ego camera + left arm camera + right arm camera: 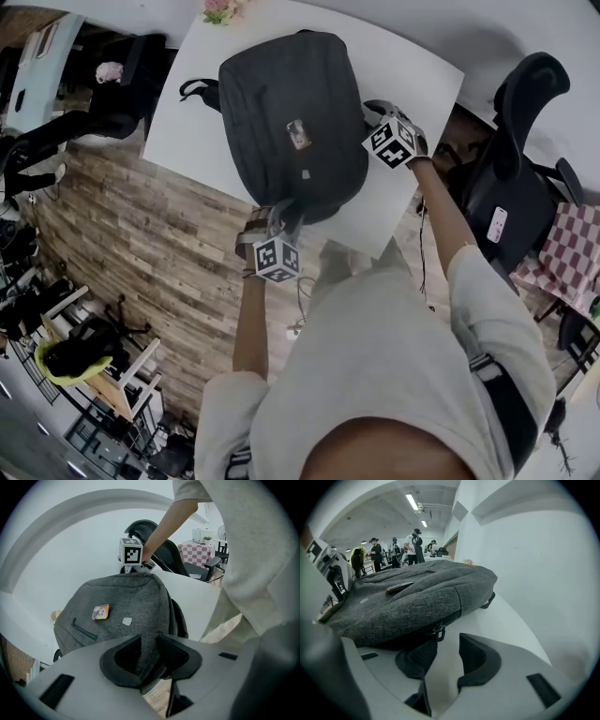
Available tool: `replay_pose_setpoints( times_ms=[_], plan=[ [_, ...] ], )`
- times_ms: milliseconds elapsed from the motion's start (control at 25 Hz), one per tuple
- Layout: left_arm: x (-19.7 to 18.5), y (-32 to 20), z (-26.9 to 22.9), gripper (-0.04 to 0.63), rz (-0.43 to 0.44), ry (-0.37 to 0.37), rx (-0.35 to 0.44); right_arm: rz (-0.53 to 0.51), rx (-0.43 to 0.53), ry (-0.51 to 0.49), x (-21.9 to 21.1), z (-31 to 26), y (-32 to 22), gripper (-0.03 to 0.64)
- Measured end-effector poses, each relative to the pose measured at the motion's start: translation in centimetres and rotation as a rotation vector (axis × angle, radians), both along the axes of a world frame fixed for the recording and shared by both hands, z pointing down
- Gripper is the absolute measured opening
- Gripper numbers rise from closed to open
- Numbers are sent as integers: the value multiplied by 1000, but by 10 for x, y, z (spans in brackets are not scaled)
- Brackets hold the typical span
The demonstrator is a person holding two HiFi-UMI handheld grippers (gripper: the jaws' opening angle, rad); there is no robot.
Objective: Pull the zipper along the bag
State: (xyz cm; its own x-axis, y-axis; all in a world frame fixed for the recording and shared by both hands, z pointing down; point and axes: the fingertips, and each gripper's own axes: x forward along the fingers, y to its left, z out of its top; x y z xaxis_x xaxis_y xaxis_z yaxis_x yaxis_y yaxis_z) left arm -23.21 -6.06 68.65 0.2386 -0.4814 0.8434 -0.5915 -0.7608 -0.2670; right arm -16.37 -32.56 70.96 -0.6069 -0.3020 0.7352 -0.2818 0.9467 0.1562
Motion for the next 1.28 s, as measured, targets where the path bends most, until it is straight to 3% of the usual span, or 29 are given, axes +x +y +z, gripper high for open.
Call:
replay_pose_setpoints(
  times_ms=[240, 400, 560, 720, 920, 1240, 1280],
  plan=[
    [1, -2, 0, 104, -13, 21, -9, -102, 46, 26, -21, -5, -1, 51],
    [0, -3, 1, 104, -30, 33, -16, -147, 63, 60, -22, -5, 0, 51],
    [-1, -4, 2, 104, -60, 36, -15, -155, 150, 139, -15, -8, -1, 49],
    [-2, -3, 2, 104, -79, 39, -16, -97, 210, 177, -3, -14, 1, 49],
    [-2, -3, 6, 101, -88, 38, -15, -35, 218, 175, 6, -18, 5, 44],
    [-1, -6, 10, 100, -109, 38, -19, -85, 289, 281, 15, -17, 11, 37],
    [-1, -6, 11, 98, -116, 38, -24, -93, 293, 292, 17, -15, 16, 12]
  ],
)
